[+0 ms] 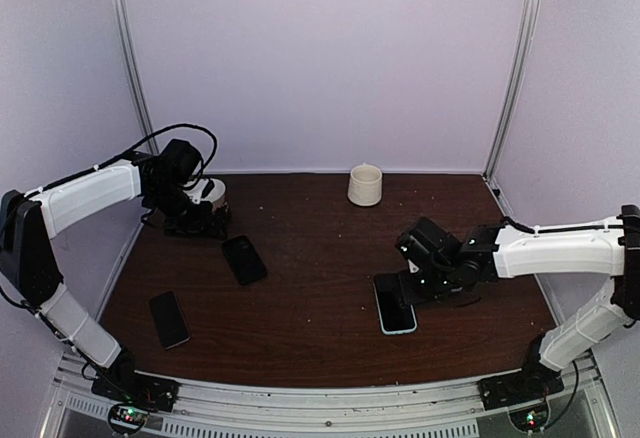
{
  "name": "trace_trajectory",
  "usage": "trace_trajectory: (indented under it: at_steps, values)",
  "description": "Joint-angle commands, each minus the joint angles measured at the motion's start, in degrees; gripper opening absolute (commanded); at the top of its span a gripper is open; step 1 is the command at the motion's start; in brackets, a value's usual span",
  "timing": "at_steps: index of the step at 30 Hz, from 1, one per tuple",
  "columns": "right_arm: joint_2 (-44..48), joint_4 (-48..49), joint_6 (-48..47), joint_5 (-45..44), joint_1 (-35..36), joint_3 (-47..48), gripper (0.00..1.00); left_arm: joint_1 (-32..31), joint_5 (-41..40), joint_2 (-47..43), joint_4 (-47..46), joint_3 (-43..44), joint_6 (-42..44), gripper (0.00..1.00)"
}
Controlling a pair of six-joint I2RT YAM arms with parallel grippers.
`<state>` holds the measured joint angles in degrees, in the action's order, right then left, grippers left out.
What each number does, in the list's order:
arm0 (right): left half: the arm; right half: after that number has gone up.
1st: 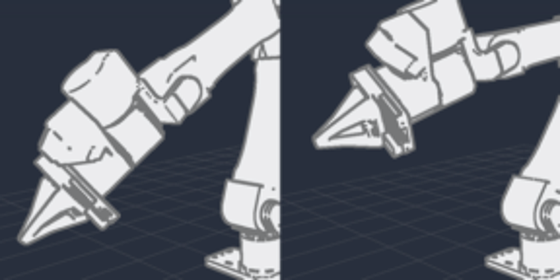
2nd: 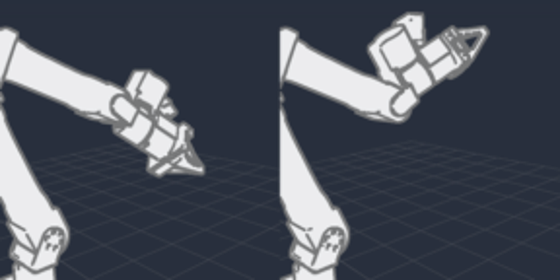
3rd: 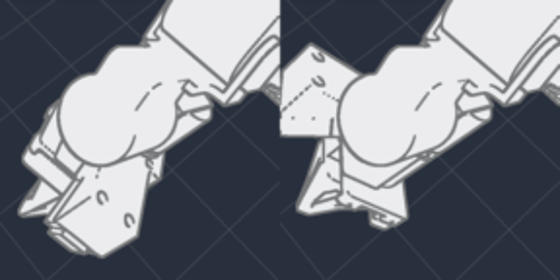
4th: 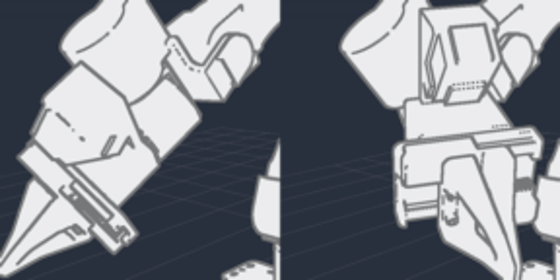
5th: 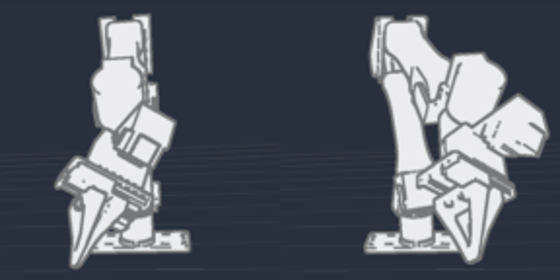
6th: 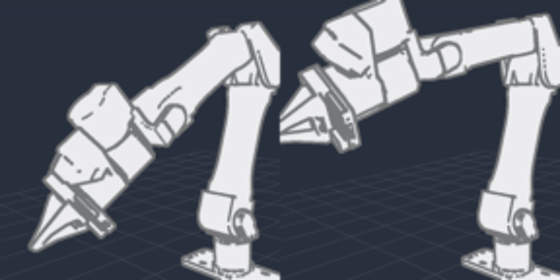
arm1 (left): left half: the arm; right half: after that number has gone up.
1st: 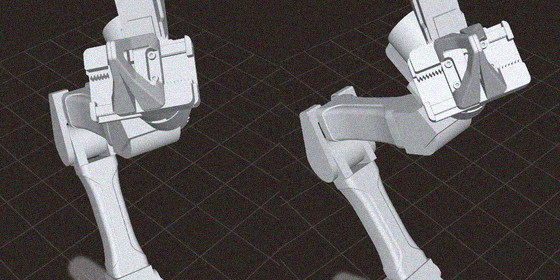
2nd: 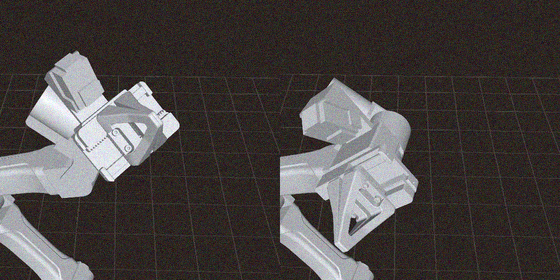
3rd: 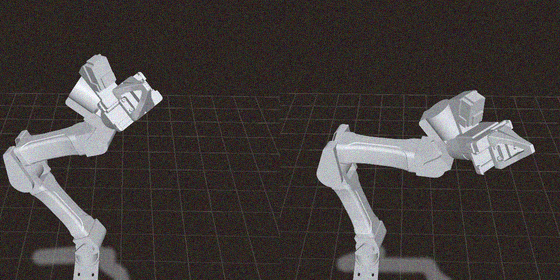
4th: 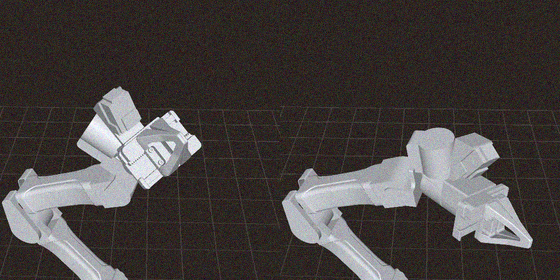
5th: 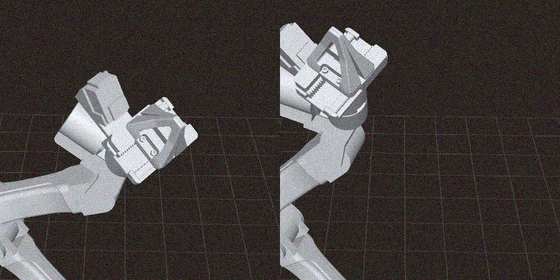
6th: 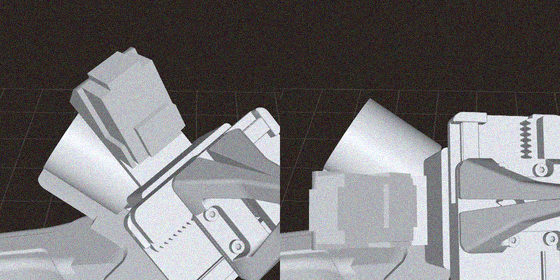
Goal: Put the phone into the phone case
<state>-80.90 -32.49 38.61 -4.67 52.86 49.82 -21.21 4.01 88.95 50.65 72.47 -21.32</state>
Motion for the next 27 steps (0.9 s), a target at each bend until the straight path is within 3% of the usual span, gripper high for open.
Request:
trace_trajectory:
  at_steps: [1, 11, 19, 27]
  values:
    - [-4.7, -3.9, -0.8, 2.1, 4.1, 5.9, 0.44, -0.2, -0.5, -1.2, -1.4, -0.6, 0.8, 0.98]
    - [-16.6, -8.8, 1.0, 0.0, 7.7, 12.6, 0.29, -0.2, -0.3, -1.0, -1.4, -0.6, 0.9, 0.98]
    - [-18.1, -9.0, 3.4, 0.0, 7.8, 11.3, 0.09, -0.2, -0.4, -0.6, -1.3, -0.6, 0.9, 0.98]
    - [-19.0, -7.7, 6.0, 1.3, 7.9, 7.1, 0.04, -0.2, -0.3, -0.3, -1.4, -0.5, 0.9, 0.97]
